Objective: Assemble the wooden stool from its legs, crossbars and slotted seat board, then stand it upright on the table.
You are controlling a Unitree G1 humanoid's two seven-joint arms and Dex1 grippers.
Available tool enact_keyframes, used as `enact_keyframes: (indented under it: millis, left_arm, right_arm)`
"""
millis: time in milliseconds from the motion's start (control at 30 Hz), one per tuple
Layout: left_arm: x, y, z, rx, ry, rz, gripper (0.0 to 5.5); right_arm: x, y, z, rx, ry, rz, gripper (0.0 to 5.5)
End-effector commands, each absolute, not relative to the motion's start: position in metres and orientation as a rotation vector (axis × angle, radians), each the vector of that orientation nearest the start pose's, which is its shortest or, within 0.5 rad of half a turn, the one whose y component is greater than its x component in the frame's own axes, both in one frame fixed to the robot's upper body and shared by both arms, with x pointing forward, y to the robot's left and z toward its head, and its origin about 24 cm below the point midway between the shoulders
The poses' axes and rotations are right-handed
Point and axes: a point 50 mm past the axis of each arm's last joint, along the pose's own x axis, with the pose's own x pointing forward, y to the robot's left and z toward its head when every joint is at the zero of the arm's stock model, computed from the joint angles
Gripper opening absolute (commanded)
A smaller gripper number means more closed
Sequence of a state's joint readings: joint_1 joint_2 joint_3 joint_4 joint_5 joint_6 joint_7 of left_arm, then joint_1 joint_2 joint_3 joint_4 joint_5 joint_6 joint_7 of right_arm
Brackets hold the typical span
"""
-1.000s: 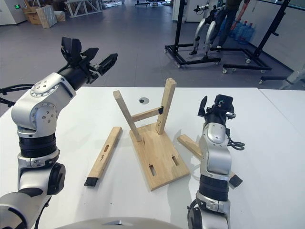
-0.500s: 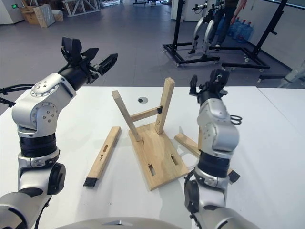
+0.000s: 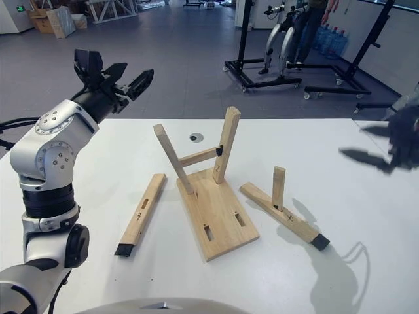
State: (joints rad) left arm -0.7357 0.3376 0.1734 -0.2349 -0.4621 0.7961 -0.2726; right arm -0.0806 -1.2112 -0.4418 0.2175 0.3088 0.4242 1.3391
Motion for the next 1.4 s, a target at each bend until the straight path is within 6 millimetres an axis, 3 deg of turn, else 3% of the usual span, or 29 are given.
enact_keyframes:
  millis: [33,233,533,733,1067,1400]
  left_arm:
    - [0.317,0.163,0.249,-0.034,-0.175,-0.463,4.07]
    - [0.317,0.161,0.248,-0.030,-0.168,-0.467,4.07]
    - [0.319,0.158,0.250,-0.023,-0.165,-0.485,4.07]
    - [0.319,0.156,0.250,-0.023,-0.166,-0.491,4.07]
    - [0.318,0.156,0.247,-0.023,-0.163,-0.493,4.07]
    - [0.320,0.154,0.248,-0.016,-0.161,-0.501,4.07]
  right_arm:
    - [0.190,-0.371,0.170,-0.412,0.793,0.812,4.10]
    - [0.182,-0.338,0.130,-0.310,0.832,0.897,4.10]
    - [0.195,-0.314,0.076,-0.349,0.800,0.729,4.10]
    - [0.203,-0.311,0.072,-0.352,0.770,0.726,4.10]
    - [0.188,-0.331,0.062,-0.391,0.888,0.747,4.10]
    - [0.188,-0.317,0.055,-0.393,0.842,0.775,2.40]
